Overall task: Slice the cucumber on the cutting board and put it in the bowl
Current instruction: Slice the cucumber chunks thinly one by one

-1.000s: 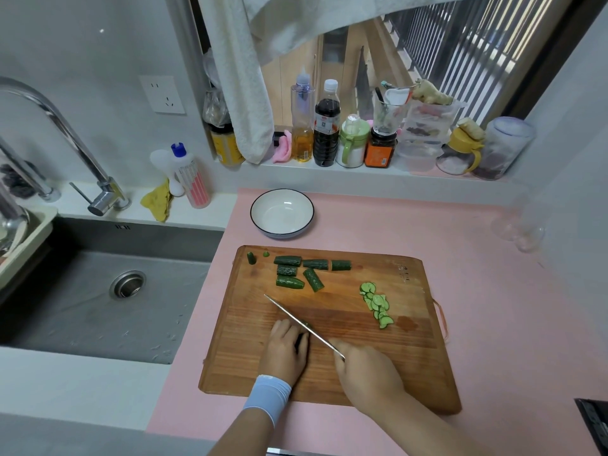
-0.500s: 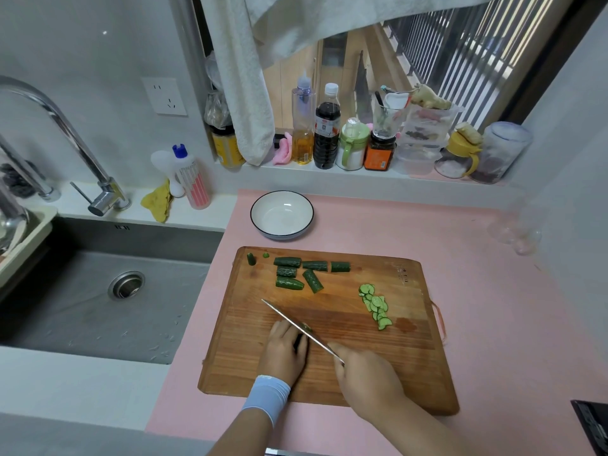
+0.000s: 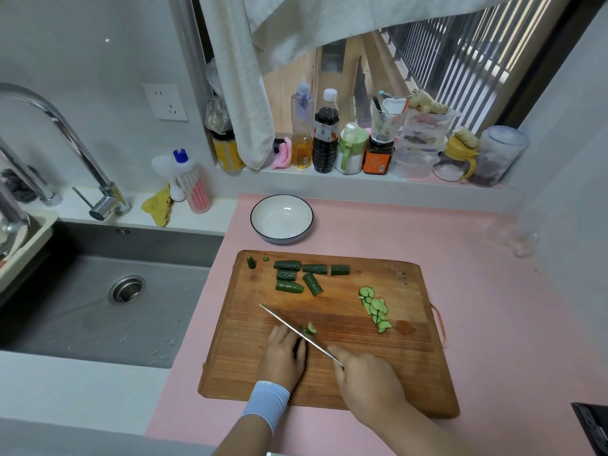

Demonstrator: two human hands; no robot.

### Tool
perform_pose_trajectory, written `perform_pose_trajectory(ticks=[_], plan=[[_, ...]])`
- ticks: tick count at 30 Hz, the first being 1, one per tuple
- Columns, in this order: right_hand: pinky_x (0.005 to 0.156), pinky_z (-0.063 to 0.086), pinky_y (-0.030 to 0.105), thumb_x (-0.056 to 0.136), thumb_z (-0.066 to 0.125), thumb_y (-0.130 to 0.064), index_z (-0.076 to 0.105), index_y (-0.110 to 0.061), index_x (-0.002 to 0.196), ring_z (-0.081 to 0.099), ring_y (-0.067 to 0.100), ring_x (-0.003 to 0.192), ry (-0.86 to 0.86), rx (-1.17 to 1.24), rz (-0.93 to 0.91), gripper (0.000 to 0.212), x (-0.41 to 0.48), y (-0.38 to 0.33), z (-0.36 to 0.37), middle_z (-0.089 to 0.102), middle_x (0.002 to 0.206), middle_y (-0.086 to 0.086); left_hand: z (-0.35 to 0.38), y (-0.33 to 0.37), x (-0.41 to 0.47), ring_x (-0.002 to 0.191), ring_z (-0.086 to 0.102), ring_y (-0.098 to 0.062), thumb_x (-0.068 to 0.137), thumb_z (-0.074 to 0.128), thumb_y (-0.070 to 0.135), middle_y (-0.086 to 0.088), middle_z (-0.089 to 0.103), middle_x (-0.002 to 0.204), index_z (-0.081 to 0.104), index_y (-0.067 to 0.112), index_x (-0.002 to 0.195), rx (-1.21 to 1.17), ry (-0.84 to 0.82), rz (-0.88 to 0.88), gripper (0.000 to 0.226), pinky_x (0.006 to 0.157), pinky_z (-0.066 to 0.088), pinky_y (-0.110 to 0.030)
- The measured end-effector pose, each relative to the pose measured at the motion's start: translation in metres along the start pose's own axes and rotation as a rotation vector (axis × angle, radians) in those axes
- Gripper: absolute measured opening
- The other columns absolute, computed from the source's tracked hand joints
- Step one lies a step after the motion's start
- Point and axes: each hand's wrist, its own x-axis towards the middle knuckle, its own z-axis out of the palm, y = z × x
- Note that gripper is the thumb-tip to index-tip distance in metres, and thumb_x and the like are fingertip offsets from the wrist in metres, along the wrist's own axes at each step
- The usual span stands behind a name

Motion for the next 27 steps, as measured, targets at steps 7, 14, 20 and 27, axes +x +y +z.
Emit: perform_pose_trajectory(ticks=[7,14,20,27], plan=[[0.074,0.049,0.035,0.104,0.036,-0.038,0.044,-0.041,0.146,0.067,0.025,0.093,-0.005,-0.022,-0.011,0.043,-0.002,0.0,-0.004,0.073,0.102,-0.001,0.0,0.001,0.0,0.099,0.056,-0.018,0.073,0.076,-0.003,-0.004,0.068,0.1,0.072,0.009,0.098,-0.003,0.019,0.013,0.028,0.096,0.042,-0.017],[0.066,0.044,0.033,0.103,0.036,-0.032,0.055,-0.037,0.132,0.066,0.023,0.085,-0.021,0.009,0.008,0.035,0.004,-0.001,-0.004,0.071,0.093,-0.002,0.001,0.001,0.0,0.087,0.052,-0.016,0.074,0.075,-0.002,-0.001,0.065,0.091,0.071,0.01,0.092,0.018,0.01,-0.01,0.022,0.085,0.043,-0.018],[0.075,0.051,0.036,0.103,0.036,-0.036,0.049,-0.038,0.141,0.068,0.025,0.091,-0.015,0.017,0.013,0.04,0.001,-0.001,-0.002,0.073,0.101,-0.002,0.003,-0.003,-0.001,0.087,0.057,-0.02,0.077,0.073,0.001,0.0,0.065,0.093,0.071,0.011,0.093,0.026,-0.011,-0.014,0.019,0.085,0.046,-0.024],[0.073,0.048,0.034,0.104,0.037,-0.039,0.046,-0.041,0.144,0.067,0.023,0.089,0.009,0.028,-0.017,0.04,-0.008,0.001,-0.006,0.073,0.098,-0.003,0.001,-0.002,-0.001,0.095,0.057,-0.02,0.074,0.074,-0.001,-0.003,0.066,0.097,0.07,0.009,0.095,0.007,0.003,-0.008,0.023,0.091,0.045,-0.021]])
